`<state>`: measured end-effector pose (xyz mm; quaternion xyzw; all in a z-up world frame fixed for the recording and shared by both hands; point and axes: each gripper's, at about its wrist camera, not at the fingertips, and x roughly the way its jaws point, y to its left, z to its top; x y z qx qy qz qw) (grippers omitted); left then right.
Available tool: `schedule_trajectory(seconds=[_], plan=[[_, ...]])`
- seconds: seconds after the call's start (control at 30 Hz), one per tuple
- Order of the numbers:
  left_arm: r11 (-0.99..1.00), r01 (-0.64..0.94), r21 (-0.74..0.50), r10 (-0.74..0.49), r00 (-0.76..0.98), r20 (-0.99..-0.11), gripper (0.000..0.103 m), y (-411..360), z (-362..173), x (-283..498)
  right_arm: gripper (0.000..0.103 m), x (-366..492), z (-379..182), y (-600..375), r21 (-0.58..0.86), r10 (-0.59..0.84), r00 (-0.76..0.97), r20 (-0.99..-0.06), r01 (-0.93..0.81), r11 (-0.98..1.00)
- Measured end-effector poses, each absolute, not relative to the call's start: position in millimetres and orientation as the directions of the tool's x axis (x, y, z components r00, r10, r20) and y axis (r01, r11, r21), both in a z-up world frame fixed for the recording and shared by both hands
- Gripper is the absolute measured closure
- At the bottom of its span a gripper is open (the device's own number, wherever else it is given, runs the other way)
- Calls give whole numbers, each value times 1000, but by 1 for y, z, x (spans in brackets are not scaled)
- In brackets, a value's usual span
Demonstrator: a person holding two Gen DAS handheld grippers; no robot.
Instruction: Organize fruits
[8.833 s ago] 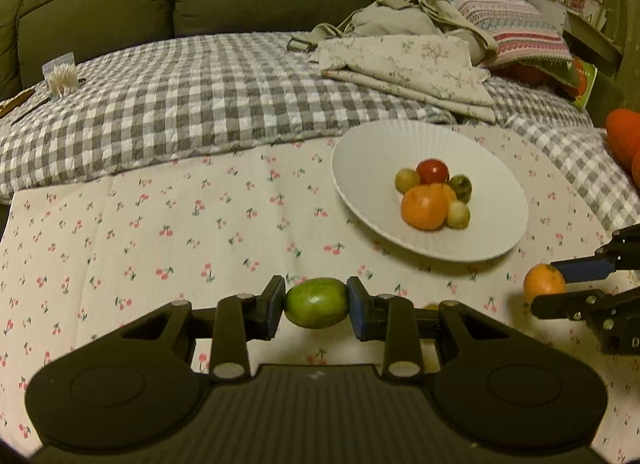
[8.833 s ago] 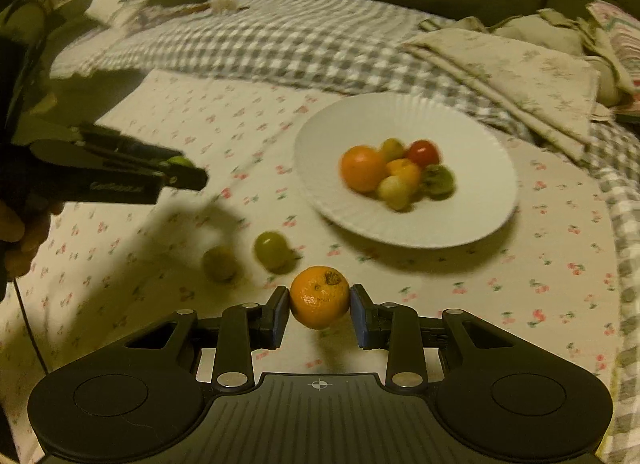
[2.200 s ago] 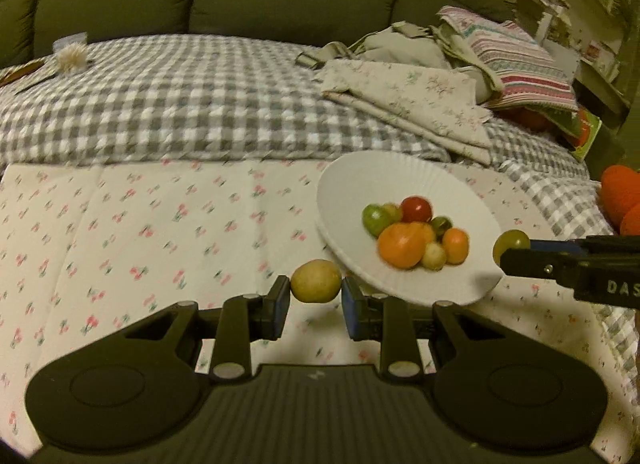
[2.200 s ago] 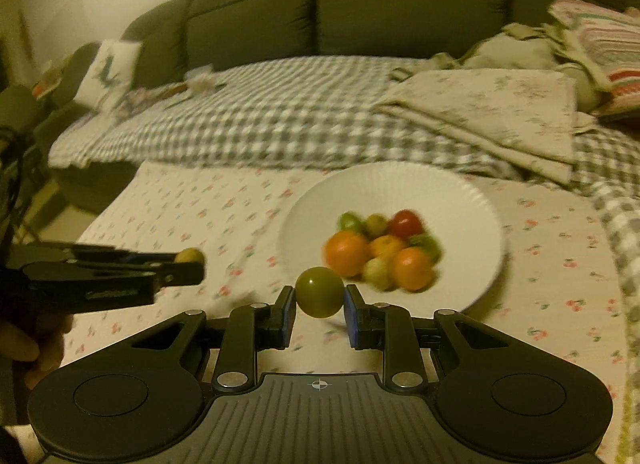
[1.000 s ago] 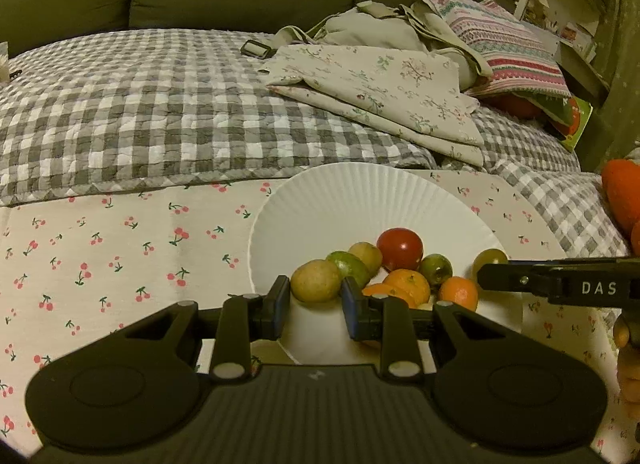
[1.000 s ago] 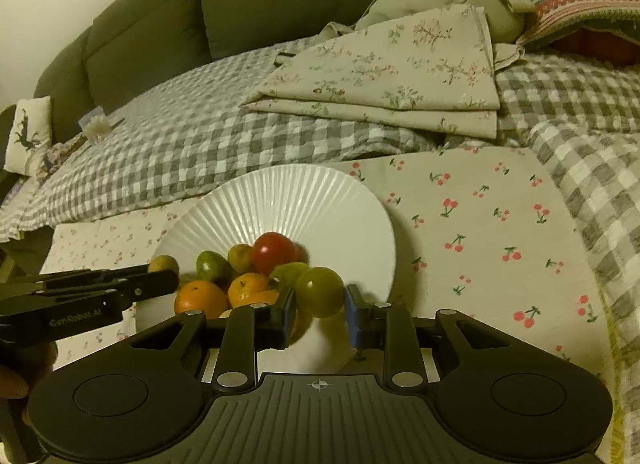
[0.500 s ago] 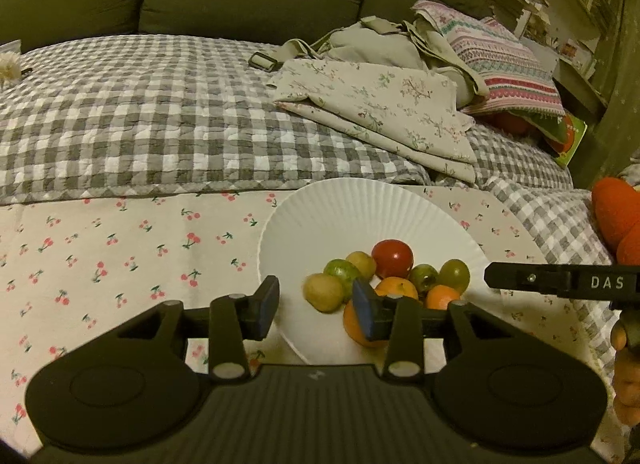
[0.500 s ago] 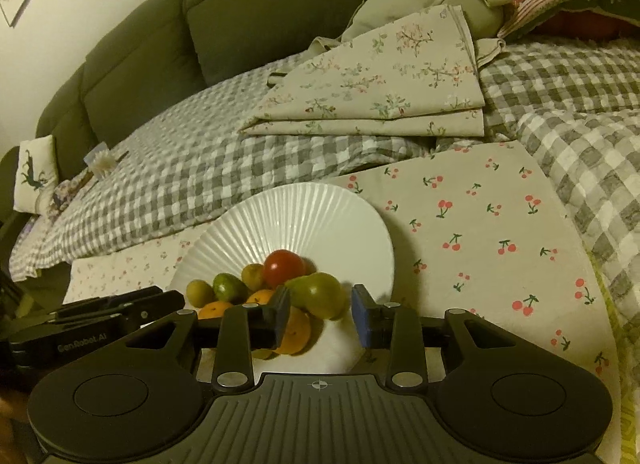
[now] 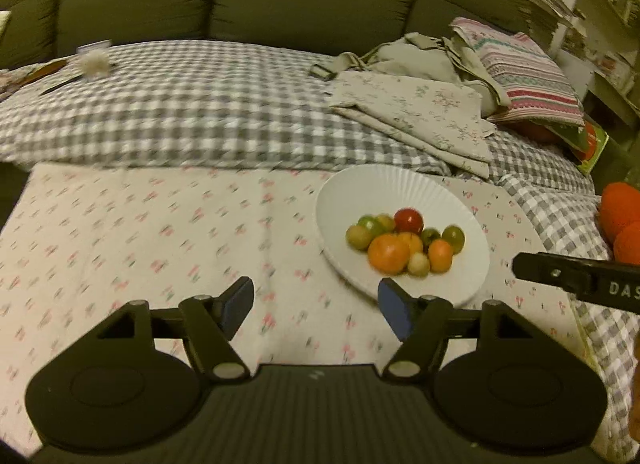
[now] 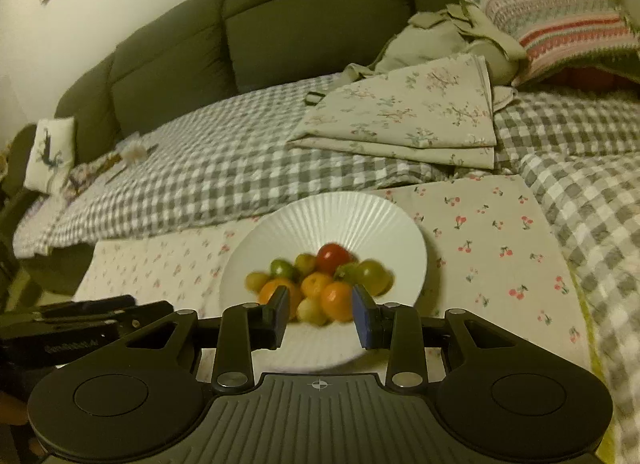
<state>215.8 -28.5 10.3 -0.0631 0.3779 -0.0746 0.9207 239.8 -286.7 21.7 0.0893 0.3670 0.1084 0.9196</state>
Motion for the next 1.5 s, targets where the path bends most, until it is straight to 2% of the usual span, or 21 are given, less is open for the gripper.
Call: schedule_trajectory(seconds=[0.13,0.27,0.37,0.43,0.5,0.57,0.7,0.9,1.03,1.17,1.27,1.5], plan=[[985,55,-164,-154,715,-682,29,-23,18,181,69,203,35,-273,183,243,717,-653,-162,970],[991,51,-124,-121,741,-661,27,-24,29,147,63,163,45,-268,206,239,722,-649,-136,969],[993,52,-103,-106,762,-638,20,-22,32,121,63,131,48,-259,167,213,729,-650,-137,976],[994,48,-100,-101,766,-634,18,-21,32,107,56,109,51,-255,159,209,744,-635,-138,978],[994,58,-97,-107,769,-630,14,-23,33,97,34,92,52,-255,173,200,758,-621,-116,978],[994,65,-84,-103,781,-616,8,-25,35,88,18,80,51,-253,165,172,769,-616,-88,982],[996,69,-60,-91,799,-594,2,-28,38,80,4,70,56,-252,169,159,787,-596,-71,983],[998,63,-17,-61,805,-590,1,-36,49,83,0,72,64,-258,307,252,758,-601,-72,949],[998,59,-32,-67,820,-569,1,-39,61,89,0,78,76,-249,234,177,725,-666,-23,972],[997,81,-9,-69,786,-614,1,-49,58,105,0,87,84,-253,239,193,757,-624,-50,970],[997,74,18,-46,772,-634,1,-53,56,114,0,101,72,-259,198,157,721,-675,-28,980],[994,105,9,-70,723,-687,1,-61,46,133,0,116,67,-268,144,124,713,-690,-33,989]])
